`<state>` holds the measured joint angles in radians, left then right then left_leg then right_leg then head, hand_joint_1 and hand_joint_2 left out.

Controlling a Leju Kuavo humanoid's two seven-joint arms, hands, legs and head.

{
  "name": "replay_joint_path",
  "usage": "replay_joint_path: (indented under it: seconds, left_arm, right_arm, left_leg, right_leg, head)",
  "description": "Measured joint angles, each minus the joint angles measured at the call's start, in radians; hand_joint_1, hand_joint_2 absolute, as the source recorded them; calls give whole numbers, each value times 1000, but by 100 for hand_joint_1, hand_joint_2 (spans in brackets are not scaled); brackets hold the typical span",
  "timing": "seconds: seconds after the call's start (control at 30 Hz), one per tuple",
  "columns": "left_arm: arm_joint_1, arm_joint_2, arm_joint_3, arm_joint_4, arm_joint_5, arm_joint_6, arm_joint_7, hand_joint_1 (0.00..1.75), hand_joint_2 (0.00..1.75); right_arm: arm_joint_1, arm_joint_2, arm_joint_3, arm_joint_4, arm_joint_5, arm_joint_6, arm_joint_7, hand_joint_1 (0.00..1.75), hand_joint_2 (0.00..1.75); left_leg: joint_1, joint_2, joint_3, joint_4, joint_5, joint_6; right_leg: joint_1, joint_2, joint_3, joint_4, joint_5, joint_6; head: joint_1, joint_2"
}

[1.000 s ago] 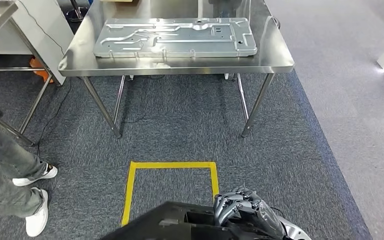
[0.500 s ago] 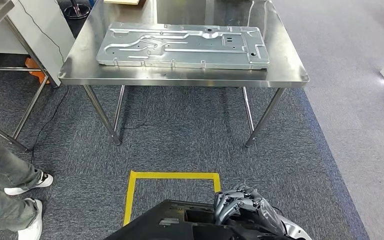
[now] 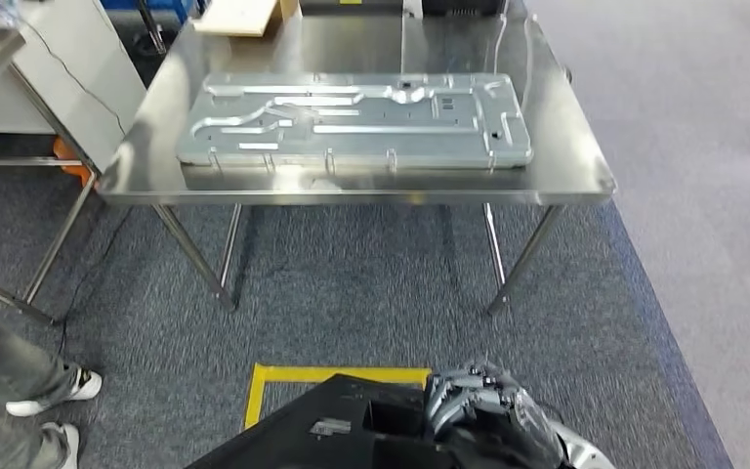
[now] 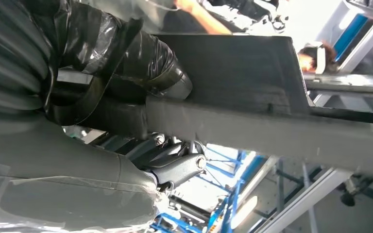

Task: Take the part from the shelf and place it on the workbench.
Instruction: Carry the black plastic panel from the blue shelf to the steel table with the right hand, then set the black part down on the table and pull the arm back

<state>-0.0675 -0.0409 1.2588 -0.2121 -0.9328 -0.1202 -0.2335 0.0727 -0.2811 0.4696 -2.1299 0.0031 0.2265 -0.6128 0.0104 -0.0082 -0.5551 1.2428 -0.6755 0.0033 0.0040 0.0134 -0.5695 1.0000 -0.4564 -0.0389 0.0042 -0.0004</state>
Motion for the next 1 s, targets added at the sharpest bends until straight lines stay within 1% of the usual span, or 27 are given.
replay_joint_path:
  seconds: [0.03, 0.07, 0.1, 0.17, 0.2, 0.23, 0.3, 0.33, 0.37, 0.4, 0.43, 0.47, 0.5, 0.53, 0.57, 0.6, 0.63, 0.67, 0.7, 0.73, 0.77, 0.83, 0.87, 0.9, 0.93, 0.97, 1.0]
  left_arm:
    - [3, 0, 0, 0, 1, 0, 0, 0, 0]
    - [5, 0, 1, 0, 2, 1, 0, 0, 0]
    - [7, 0, 2, 0, 4, 1, 0, 0, 0]
    - [11, 1, 5, 0, 7, 3, 0, 0, 0]
    - [13, 2, 7, 0, 8, 3, 0, 0, 0]
    - [15, 2, 8, 0, 9, 3, 0, 0, 0]
    - [15, 2, 8, 0, 9, 3, -1, 0, 0]
    - [15, 2, 8, 0, 9, 3, -1, 0, 0]
    - [14, 2, 8, 0, 10, 3, -1, 0, 0]
    - [13, 2, 8, 0, 10, 3, -1, 0, 0]
    - [12, 2, 8, 0, 10, 3, -1, 0, 0]
    - [12, 2, 8, 0, 10, 3, -1, 0, 0]
    - [12, 2, 8, 0, 10, 3, -1, 0, 0]
    - [12, 2, 8, 0, 10, 3, -1, 0, 0]
    - [13, 2, 8, 0, 9, 3, -1, 0, 0]
    - [13, 2, 8, 0, 9, 3, -1, 0, 0]
    - [13, 2, 8, 0, 8, 3, -1, 0, 0]
    - [12, 2, 8, 0, 7, 3, -1, 0, 0]
    - [11, 2, 8, 0, 5, 2, -1, 0, 0]
    - [10, 2, 8, 0, 3, 1, -1, 0, 0]
    - [8, 2, 8, 0, 1, 0, -1, 0, 0]
    - [5, 3, 8, 0, -1, -2, -1, 0, 0]
    - [3, 4, 8, 0, -2, -2, -1, 0, 0]
    - [1, 4, 8, 0, -2, -3, -1, 0, 0]
    - [-1, 5, 8, 0, -2, -3, -1, 0, 0]
    - [-1, 5, 8, 0, -2, -3, -1, 0, 0]
    - [1, 6, 8, 0, -3, -3, -1, 0, 0]
  right_arm:
    - [3, -1, -2, 0, 2, -4, 2, 175, 175]
    - [7, -3, -5, 0, 6, -11, 3, 175, 175]
    - [10, -5, -9, 0, 10, -20, 4, 175, 175]
    - [15, -9, -17, -1, 19, -34, 4, 175, 175]
    - [17, -11, -20, -1, 22, -39, 4, 175, 175]
    - [19, -13, -22, -3, 24, -41, 4, 175, 175]
    - [22, -17, -25, -8, 25, -44, 4, 175, 175]
    - [23, -19, -27, -10, 25, -44, 4, 175, 175]
    - [23, -21, -29, -12, 25, -45, 4, 175, 175]
    - [22, -23, -30, -14, 25, -46, 4, 175, 175]
    - [22, -25, -31, -15, 25, -46, 4, 175, 175]
    - [22, -26, -32, -16, 25, -46, 3, 175, 175]
    - [23, -27, -32, -17, 25, -46, 4, 175, 175]
    - [24, -28, -32, -17, 25, -46, 3, 175, 175]
    - [25, -29, -33, -17, 25, -46, 3, 175, 175]
    - [24, -30, -33, -17, 26, -45, 2, 175, 175]
    - [23, -31, -33, -17, 26, -42, 0, 175, 175]
    - [22, -34, -33, -16, 26, -37, -2, 175, 175]
    - [20, -37, -32, -16, 26, -31, -3, 175, 175]
    - [18, -39, -32, -17, 23, -26, -5, 175, 175]
    - [14, -41, -32, -18, 19, -23, -6, 175, 175]
    - [6, -42, -31, -21, 15, -20, -6, 175, 175]
    - [2, -42, -31, -22, 16, -18, -6, 175, 175]
    - [0, -42, -31, -24, 19, -16, -6, 175, 175]
    - [-1, -42, -31, -25, 22, -15, -6, 175, 175]
    - [-1, -42, -31, -25, 26, -14, -6, 175, 175]
    - [-1, -42, -31, -25, 28, -14, -6, 175, 175]
  left_leg:
    - [1, 1, -28, 13, -17, -2]
    - [1, 1, -42, -5, -9, -3]
    - [1, 1, -46, -48, 26, -2]
    - [-2, 3, -45, -159, 149, 7]
    - [-5, 4, -44, -197, 194, 13]
    - [-8, 4, -44, -218, 222, 19]
    - [-8, 3, -30, -232, 221, 30]
    - [-6, 2, -18, -240, 220, 36]
    - [-3, 1, -3, -247, 217, 42]
    - [-1, 1, 10, -253, 212, 46]
    - [0, 1, 20, -256, 204, 50]
    - [0, 1, 30, -257, 195, 52]
    - [0, 0, 41, -257, 185, 52]
    - [1, 0, 55, -257, 173, 50]
    - [1, -1, 72, -257, 160, 48]
    - [1, -2, 91, -257, 146, 45]
    - [2, -2, 107, -258, 131, 42]
    - [2, -3, 127, -258, 117, 38]
    - [1, -4, 142, -262, 105, 33]
    - [0, -5, 157, -271, 96, 26]
    - [-1, -6, 172, -275, 94, 19]
    - [0, -5, 183, -266, 100, 7]
    - [0, -3, 171, -233, 103, 3]
    - [2, -2, 144, -184, 96, 1]
    - [3, 0, 104, -122, 79, -1]
    - [3, 1, 57, -58, 51, -4]
    - [3, 1, 13, -8, 20, -7]
  right_leg:
    - [0, 1, 12, 0, -12, 1]
    - [-1, 2, 28, 0, -24, 3]
    - [-1, 2, 45, 0, -37, 5]
    - [-1, 3, 72, 0, -62, 12]
    - [0, 3, 79, -2, -71, 17]
    - [0, 5, 84, -3, -77, 22]
    - [1, 5, 93, -5, -79, 35]
    - [1, 3, 94, 7, -78, 40]
    - [0, 2, 83, 36, -80, 45]
    - [-1, 0, 57, 83, -90, 49]
    - [-4, -2, 19, 145, -106, 54]
    - [-7, -3, -28, 207, -131, 58]
    - [-11, -3, -72, 255, -156, 62]
    - [-14, -4, -104, 278, -171, 66]
    - [-16, -5, -121, 269, -167, 68]
    - [-18, -7, -124, 232, -140, 68]
    - [-18, -8, -118, 175, -90, 67]
    - [-17, -9, -112, 118, -30, 64]
    - [-14, -10, -104, 75, 14, 58]
    - [-10, -10, -97, 48, 44, 51]
    - [-8, -10, -90, 36, 51, 43]
    - [-8, -8, -66, 24, 42, 28]
    - [-10, -7, -54, 18, 36, 21]
    - [-10, -7, -43, 14, 29, 14]
    - [-10, -8, -33, 12, 21, 9]
    - [-10, -8, -24, 11, 12, 5]
    - [-9, -7, -14, 11, 2, 4]
  head:
    - [0, 0]
    - [0, 0]
    - [0, 0]
    - [0, 0]
    - [0, 0]
    - [0, 0]
    - [0, 0]
    - [0, 0]
    - [1, 0]
    - [1, 0]
    - [1, 0]
    - [1, 0]
    - [1, 0]
    - [1, 0]
    - [1, 0]
    - [1, 0]
    - [1, 0]
    - [0, 0]
    - [0, 0]
    - [0, 0]
    - [0, 0]
    - [0, 0]
    - [0, 0]
    - [0, 0]
    - [0, 0]
    - [0, 0]
    - [0, 0]
